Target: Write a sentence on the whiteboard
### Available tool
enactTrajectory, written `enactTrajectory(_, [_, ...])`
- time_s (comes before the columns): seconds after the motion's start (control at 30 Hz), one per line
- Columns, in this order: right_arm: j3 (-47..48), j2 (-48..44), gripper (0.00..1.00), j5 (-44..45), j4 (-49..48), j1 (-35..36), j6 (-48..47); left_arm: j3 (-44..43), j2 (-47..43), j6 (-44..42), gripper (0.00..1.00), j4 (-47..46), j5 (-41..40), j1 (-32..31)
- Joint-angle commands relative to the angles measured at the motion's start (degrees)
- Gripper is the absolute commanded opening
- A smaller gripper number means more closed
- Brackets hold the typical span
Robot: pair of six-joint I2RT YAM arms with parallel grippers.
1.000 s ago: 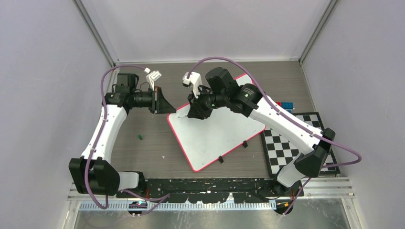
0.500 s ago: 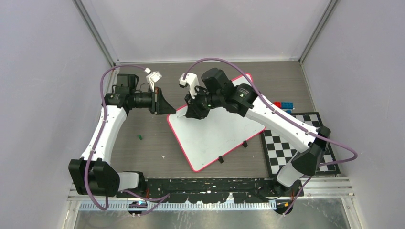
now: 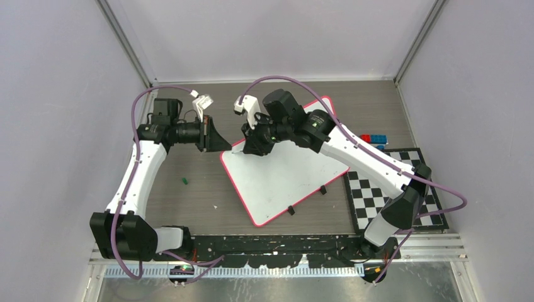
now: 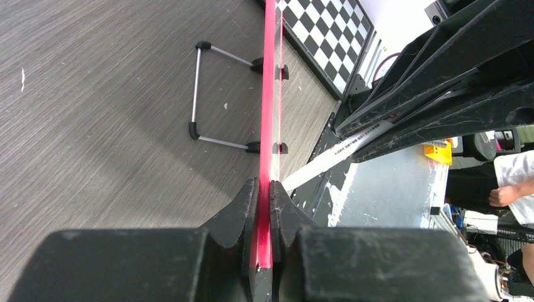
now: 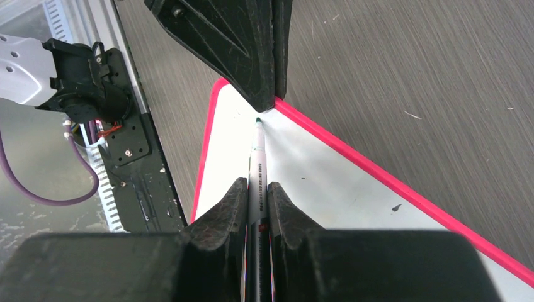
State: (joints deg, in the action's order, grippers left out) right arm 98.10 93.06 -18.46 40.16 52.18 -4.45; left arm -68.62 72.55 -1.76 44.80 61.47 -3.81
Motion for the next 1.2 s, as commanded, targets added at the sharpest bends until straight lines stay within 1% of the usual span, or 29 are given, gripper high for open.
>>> enactTrajectory(0.0, [-1.8,-1.5,0.00,1.6,-2.9,0.4,-1.3,0.1,-2.2,-0.5,0.00,-0.4,1.4,0.3])
enactTrajectory(0.2, [-6.2,-2.9,0.00,1.9,-2.9,0.4,-2.0,0.0,-1.9,-0.5,0.00,-0.4,1.3,0.3])
enactTrajectory(0.4, [-10.6,-4.8,0.00,0.2,-2.9,0.5,-1.7,0.2,-2.1,-0.6,0.00,-0.4,1.2,0.2])
enactTrajectory(0.5, [-11.3,-5.1,0.00,-0.3,-2.5,0.5,-1.9,0.2,-2.2,-0.6,0.00,-0.5,1.1,0.3])
enactTrajectory(0.63, [-9.5,-5.1,0.00,-1.7,-1.9,0.6,-1.5,0.3,-2.1,-0.6,0.00,-0.5,1.2,0.3])
enactTrajectory(0.8, [-3.9,-4.4,0.00,-3.1,-0.8,0.5,-0.5,0.3,-2.0,-0.6,0.00,-0.4,1.3,0.3])
enactTrajectory(0.9, [-1.2,-3.4,0.00,-2.4,-0.9,0.5,-0.2,0.4,-1.9,-0.6,0.00,-0.5,1.5,0.2])
enactTrajectory(1.17, [-0.2,-1.1,0.00,-0.6,-2.5,0.5,0.4,0.5,-2.2,-0.5,0.00,-0.4,1.6,0.2])
